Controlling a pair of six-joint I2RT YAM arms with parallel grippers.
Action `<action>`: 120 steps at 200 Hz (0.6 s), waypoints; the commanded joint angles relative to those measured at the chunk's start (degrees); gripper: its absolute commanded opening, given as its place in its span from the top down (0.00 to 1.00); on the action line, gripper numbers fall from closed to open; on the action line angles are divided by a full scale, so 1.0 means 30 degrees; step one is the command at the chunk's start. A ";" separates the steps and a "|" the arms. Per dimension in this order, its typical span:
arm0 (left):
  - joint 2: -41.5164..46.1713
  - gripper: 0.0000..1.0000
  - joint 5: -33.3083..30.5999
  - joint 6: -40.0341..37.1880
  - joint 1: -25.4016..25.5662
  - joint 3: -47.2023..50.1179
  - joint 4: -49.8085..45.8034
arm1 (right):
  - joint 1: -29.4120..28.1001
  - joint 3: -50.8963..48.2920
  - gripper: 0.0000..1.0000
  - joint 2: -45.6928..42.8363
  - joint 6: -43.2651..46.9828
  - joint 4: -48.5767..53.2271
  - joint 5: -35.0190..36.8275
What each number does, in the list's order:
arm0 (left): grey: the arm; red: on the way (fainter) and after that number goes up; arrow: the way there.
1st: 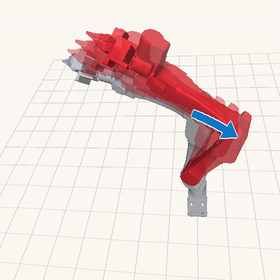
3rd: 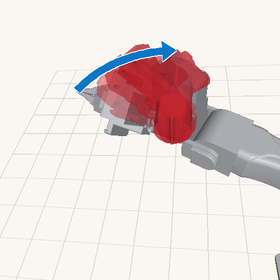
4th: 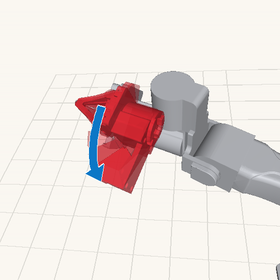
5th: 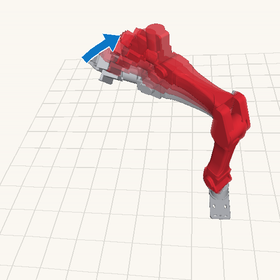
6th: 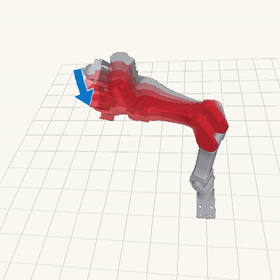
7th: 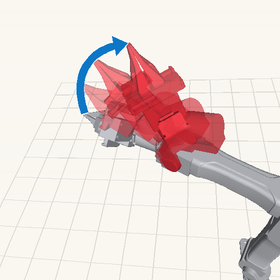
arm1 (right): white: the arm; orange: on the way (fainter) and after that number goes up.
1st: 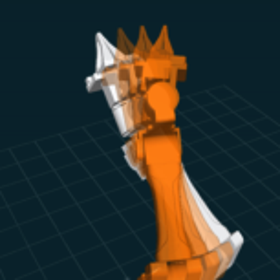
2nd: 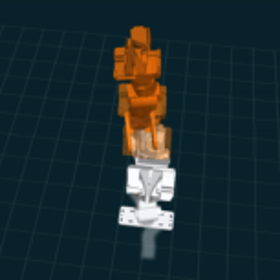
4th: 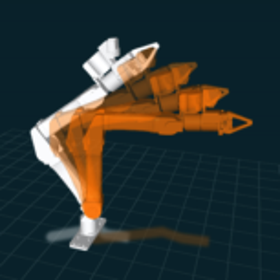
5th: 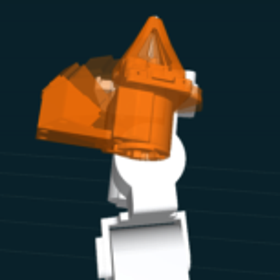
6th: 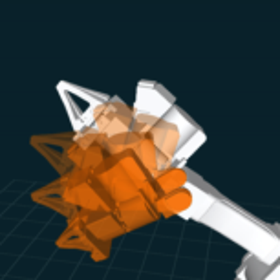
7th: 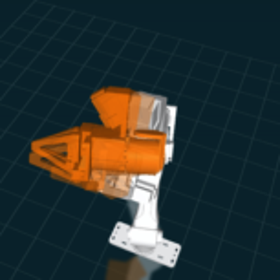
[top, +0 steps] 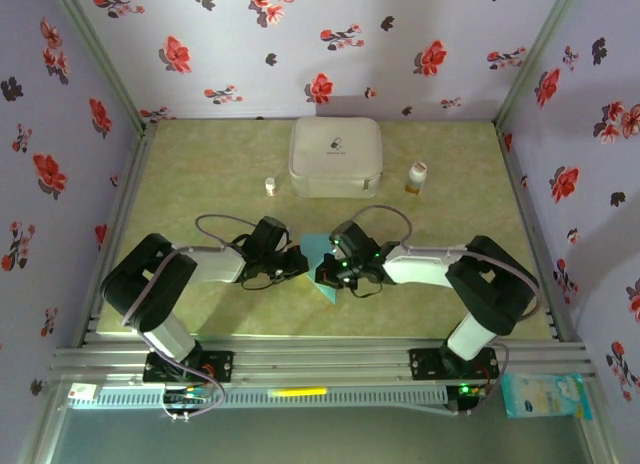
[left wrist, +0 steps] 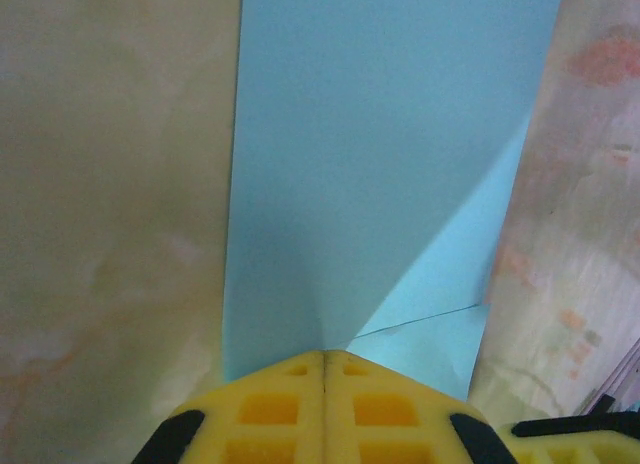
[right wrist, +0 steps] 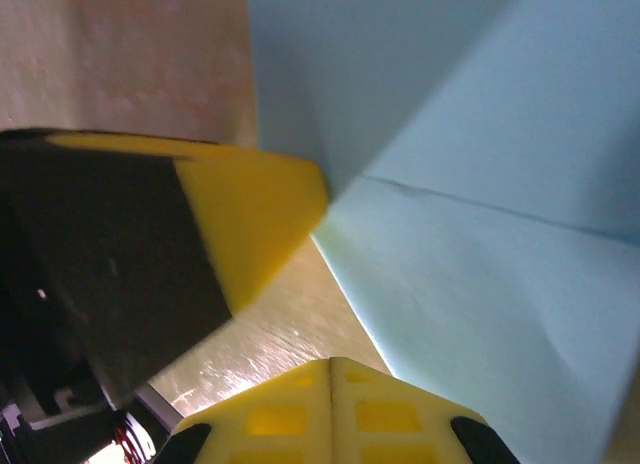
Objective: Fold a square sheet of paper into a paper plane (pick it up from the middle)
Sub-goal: Third fold the triangle at the center of the table.
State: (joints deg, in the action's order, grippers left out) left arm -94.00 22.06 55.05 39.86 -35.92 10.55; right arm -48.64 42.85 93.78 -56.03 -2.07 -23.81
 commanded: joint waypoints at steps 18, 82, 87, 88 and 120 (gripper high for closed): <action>-0.0228 1.00 -0.0829 -0.0580 -0.0036 0.0406 -0.1699 | 0.0014 0.0784 0.94 0.2023 0.0163 -0.0418 -0.0410; -0.0422 1.00 -0.1144 -0.0720 -0.0067 0.0260 -0.2502 | -0.0133 -0.2309 0.92 -0.0154 -0.0542 -0.0806 0.0096; -0.0448 1.00 -0.1145 -0.0759 -0.0065 0.0259 -0.2548 | -0.0133 -0.2534 0.92 -0.0348 -0.0515 -0.0777 0.0100; -0.0451 1.00 -0.1144 -0.0765 -0.0069 0.0257 -0.2548 | -0.0133 -0.2579 0.92 -0.0394 -0.0514 -0.0777 0.0108; -0.0473 1.00 -0.1221 -0.0760 -0.0098 0.0255 -0.2586 | -0.0133 -0.4265 0.91 -0.1487 -0.0863 -0.1319 0.0078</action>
State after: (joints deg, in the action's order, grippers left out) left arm -94.00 22.02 54.63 39.86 -36.07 10.07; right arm -48.69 34.02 91.39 -57.39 -7.90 -24.23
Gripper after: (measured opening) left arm 0.044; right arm 0.086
